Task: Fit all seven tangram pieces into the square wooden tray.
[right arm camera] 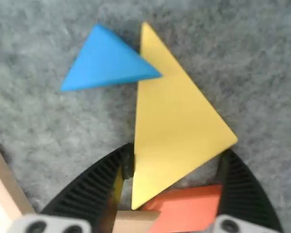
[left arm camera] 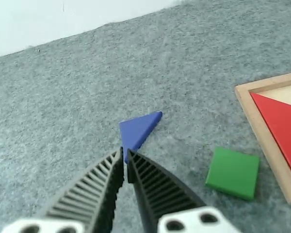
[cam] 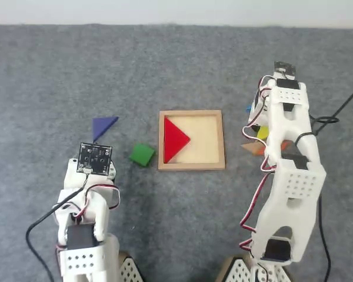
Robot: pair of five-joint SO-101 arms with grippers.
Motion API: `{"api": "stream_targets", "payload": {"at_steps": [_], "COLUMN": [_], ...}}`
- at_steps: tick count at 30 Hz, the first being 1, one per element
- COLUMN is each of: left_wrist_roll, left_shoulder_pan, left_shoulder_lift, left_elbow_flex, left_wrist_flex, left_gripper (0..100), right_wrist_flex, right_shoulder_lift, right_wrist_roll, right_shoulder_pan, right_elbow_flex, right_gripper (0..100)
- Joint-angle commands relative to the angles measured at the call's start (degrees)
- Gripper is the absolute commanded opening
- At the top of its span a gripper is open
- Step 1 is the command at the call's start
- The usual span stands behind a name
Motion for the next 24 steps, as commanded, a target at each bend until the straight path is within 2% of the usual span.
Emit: {"api": "stream_targets", "payload": {"at_steps": [1,5,10,13,15,18,24], "left_wrist_roll": [-0.4,-0.4,-0.5,-0.5,-0.5,-0.5,-0.5], "left_shoulder_pan": [0.1,0.1,0.1,0.1,0.1,0.1,0.2], "left_shoulder_lift": [-1.2,-1.2,-1.2,-1.2,-1.2,-1.2,-1.4], "left_elbow_flex": [-0.8,-0.8,-0.8,-0.8,-0.8,-0.8,-0.8], "left_wrist_flex": [0.3,0.3,0.3,0.3,0.3,0.3,1.2], "left_gripper": [1,1,1,1,1,1,1], "right_wrist_flex": [0.5,0.4,0.8,3.7,7.0,10.4,8.0], "right_shoulder_lift": [0.2,0.2,-0.2,-1.1,-2.1,-2.4,-2.9], "right_wrist_roll": [-0.7,-0.3,0.2,7.2,12.2,17.1,30.1], "right_shoulder_pan": [3.1,3.6,4.3,4.5,4.6,4.6,4.4], "right_elbow_flex": [-3.6,-3.9,-4.0,-6.2,-8.0,-9.5,-9.7], "right_gripper": [13.0,3.1,4.6,5.3,8.8,19.5,40.0]}}
